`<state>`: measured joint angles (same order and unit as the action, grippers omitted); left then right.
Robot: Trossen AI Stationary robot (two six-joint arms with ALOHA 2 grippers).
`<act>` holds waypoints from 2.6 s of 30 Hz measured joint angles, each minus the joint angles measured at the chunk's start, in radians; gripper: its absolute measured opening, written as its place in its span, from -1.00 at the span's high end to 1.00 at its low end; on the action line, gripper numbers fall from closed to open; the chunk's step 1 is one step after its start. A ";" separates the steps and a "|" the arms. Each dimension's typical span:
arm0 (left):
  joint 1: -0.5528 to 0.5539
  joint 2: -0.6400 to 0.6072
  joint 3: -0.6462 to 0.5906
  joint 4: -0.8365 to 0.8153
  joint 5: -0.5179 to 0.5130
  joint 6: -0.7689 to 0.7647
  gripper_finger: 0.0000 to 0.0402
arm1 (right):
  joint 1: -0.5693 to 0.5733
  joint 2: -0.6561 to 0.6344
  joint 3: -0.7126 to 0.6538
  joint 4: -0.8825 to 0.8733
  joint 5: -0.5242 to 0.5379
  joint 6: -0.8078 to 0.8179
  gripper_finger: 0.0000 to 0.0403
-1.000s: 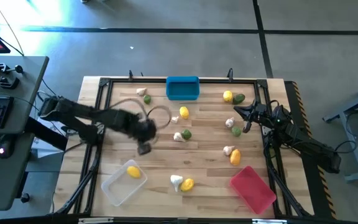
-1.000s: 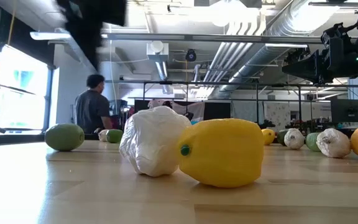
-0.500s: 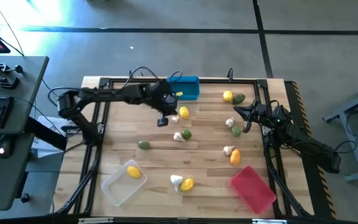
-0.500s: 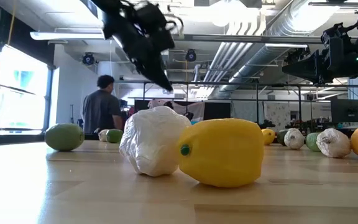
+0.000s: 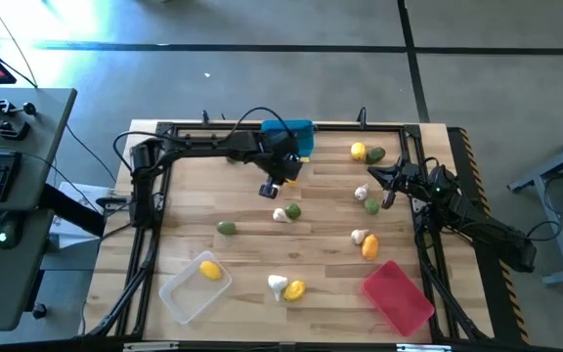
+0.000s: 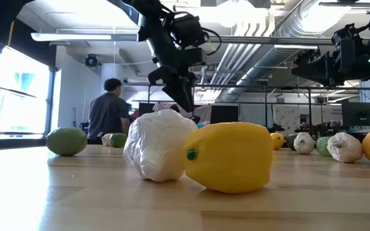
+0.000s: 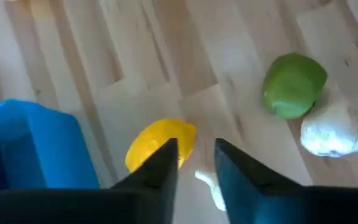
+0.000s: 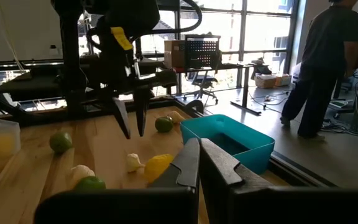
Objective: Sort produce into baskets
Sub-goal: Put the lemon into the transparent bin
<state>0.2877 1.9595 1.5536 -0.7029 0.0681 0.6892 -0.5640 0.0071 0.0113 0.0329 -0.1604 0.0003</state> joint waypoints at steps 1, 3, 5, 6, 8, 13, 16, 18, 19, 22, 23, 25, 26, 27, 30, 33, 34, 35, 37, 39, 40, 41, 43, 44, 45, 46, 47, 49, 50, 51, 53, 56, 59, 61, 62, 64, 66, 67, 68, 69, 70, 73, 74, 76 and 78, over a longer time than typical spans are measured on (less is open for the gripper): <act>-0.004 0.001 -0.001 -0.003 -0.003 0.003 0.43 | 0.000 0.000 0.000 0.000 0.000 0.000 1.00; -0.010 0.006 -0.002 -0.004 -0.005 0.024 0.26 | 0.000 0.000 0.000 0.000 0.000 0.000 1.00; -0.013 0.018 -0.002 -0.001 -0.023 0.039 0.11 | 0.000 0.000 0.000 0.000 0.000 0.000 1.00; -0.014 0.029 -0.003 0.001 -0.037 0.044 0.05 | 0.000 0.000 0.000 0.000 0.000 0.000 1.00; -0.014 0.052 -0.003 0.024 -0.057 0.077 -0.05 | 0.000 0.000 0.000 0.000 0.000 0.000 1.00; -0.019 0.101 -0.003 0.099 -0.124 0.153 -0.14 | 0.000 0.000 0.000 0.000 0.000 0.000 1.00; -0.020 0.113 -0.003 0.104 -0.149 0.194 -0.14 | 0.000 0.000 0.000 0.000 0.000 0.000 1.00; -0.020 0.124 -0.003 0.097 -0.156 0.213 -0.14 | 0.000 0.000 0.000 0.000 0.000 0.000 1.00; -0.020 0.129 -0.003 0.097 -0.161 0.215 -0.14 | 0.000 0.000 0.000 0.000 0.000 0.000 1.00; -0.014 0.136 -0.003 0.118 -0.161 0.236 -0.14 | 0.000 0.000 0.000 0.000 0.000 0.000 1.00; -0.014 0.137 -0.002 0.125 -0.161 0.244 -0.14 | 0.000 0.000 0.000 0.000 0.000 0.000 1.00; -0.008 0.143 -0.003 0.115 -0.163 0.258 -0.14 | 0.000 0.000 0.000 0.000 0.000 0.000 1.00; -0.005 0.153 -0.003 0.124 -0.162 0.262 -0.14 | 0.000 0.000 0.000 0.000 0.000 0.000 1.00; -0.001 0.159 -0.003 0.131 -0.163 0.265 -0.14 | 0.000 0.000 0.000 0.000 0.000 0.000 1.00; 0.010 0.176 -0.002 0.135 -0.177 0.281 -0.14 | 0.000 0.000 0.000 0.000 0.000 0.000 1.00; 0.009 0.178 -0.002 0.151 -0.211 0.296 -0.14 | 0.000 0.000 0.000 0.000 0.000 0.000 1.00; 0.007 0.179 -0.002 0.157 -0.216 0.293 -0.14 | 0.000 -0.001 0.000 0.000 0.000 0.000 1.00; 0.007 0.179 -0.002 0.157 -0.217 0.293 -0.14 | 0.000 -0.001 0.000 0.000 0.000 0.000 1.00; 0.007 0.179 -0.002 0.156 -0.217 0.283 -0.14 | 0.000 -0.001 0.000 0.000 0.000 0.000 1.00; 0.007 0.179 -0.002 0.150 -0.220 0.270 -0.14 | 0.000 -0.001 0.000 0.000 0.000 0.000 1.00; 0.007 0.179 -0.002 0.146 -0.220 0.266 -0.13 | 0.000 -0.001 0.000 0.000 0.000 0.000 1.00; 0.004 0.179 -0.002 0.145 -0.224 0.266 -0.11 | 0.000 -0.001 0.000 0.000 0.000 0.000 1.00; -0.004 0.179 -0.002 0.144 -0.239 0.264 -0.04 | 0.000 -0.001 0.000 0.000 0.000 0.000 1.00; -0.008 0.179 -0.002 0.144 -0.240 0.265 0.00 | 0.000 -0.001 0.000 0.000 0.000 0.000 1.00; -0.013 0.179 -0.002 0.144 -0.240 0.265 0.05 | 0.000 -0.001 0.000 0.000 0.000 0.000 1.00; -0.017 0.179 -0.002 0.144 -0.240 0.265 0.10 | 0.000 -0.001 0.000 0.000 0.000 0.000 1.00; -0.022 0.179 -0.002 0.144 -0.240 0.264 0.15 | 0.000 -0.001 0.000 0.000 0.000 0.000 1.00; -0.028 0.179 -0.002 0.143 -0.239 0.262 0.26 | 0.000 -0.001 0.000 0.000 0.000 0.000 1.00; -0.031 0.179 -0.002 0.143 -0.239 0.262 0.31 | 0.000 -0.001 0.000 0.000 0.000 0.000 1.00; -0.033 0.179 -0.002 0.144 -0.239 0.262 0.36 | 0.000 -0.001 0.000 0.000 0.000 0.000 1.00; -0.039 0.179 -0.002 0.144 -0.236 0.256 0.42 | 0.000 -0.001 0.000 0.000 0.000 0.000 1.00; -0.052 0.178 -0.003 0.144 -0.234 0.243 0.47 | 0.000 -0.001 0.000 0.000 0.000 0.000 1.00; -0.070 0.170 -0.004 0.140 -0.223 0.220 0.48 | 0.000 -0.001 0.000 0.000 0.000 0.000 1.00; -0.079 0.158 -0.003 0.128 -0.215 0.191 0.48 | 0.000 -0.001 0.000 0.000 0.000 0.000 1.00; -0.084 0.152 -0.002 0.128 -0.211 0.176 0.48 | 0.000 -0.001 0.000 0.000 0.000 0.000 1.00; -0.090 0.129 -0.001 0.118 -0.184 0.144 0.48 | 0.000 -0.001 0.000 0.000 0.000 0.000 1.00; -0.095 0.104 -0.001 0.111 -0.159 0.105 0.48 | 0.000 0.000 0.000 0.000 0.000 0.000 1.00; -0.095 0.091 -0.001 0.107 -0.147 0.091 0.48 | 0.000 0.000 0.000 0.000 0.000 0.000 1.00; -0.099 0.078 -0.001 0.098 -0.137 0.074 0.48 | 0.000 0.000 0.000 0.000 0.000 0.000 1.00; -0.101 0.059 -0.001 0.093 -0.127 0.059 0.48 | 0.000 0.000 0.000 0.000 0.000 0.000 1.00; -0.105 0.039 -0.001 0.084 -0.119 0.044 0.48 | 0.000 0.000 0.000 0.000 0.000 0.000 1.00; -0.127 -0.022 0.001 0.032 -0.102 -0.010 0.48 | 0.000 0.000 0.000 0.000 0.000 0.000 1.00; -0.138 -0.043 0.001 0.006 -0.102 -0.033 0.48 | 0.000 0.000 0.000 0.000 0.000 0.000 1.00; -0.164 -0.083 0.001 -0.060 -0.103 -0.088 0.48 | 0.000 0.000 0.000 0.000 0.000 0.000 1.00; -0.198 -0.129 0.001 -0.123 -0.103 -0.155 0.48 | 0.000 0.000 0.000 0.000 0.000 0.000 1.00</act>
<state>0.0899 1.8302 1.5543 -0.8260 -0.0345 0.5346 -0.5643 0.0067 0.0113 0.0330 -0.1604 0.0005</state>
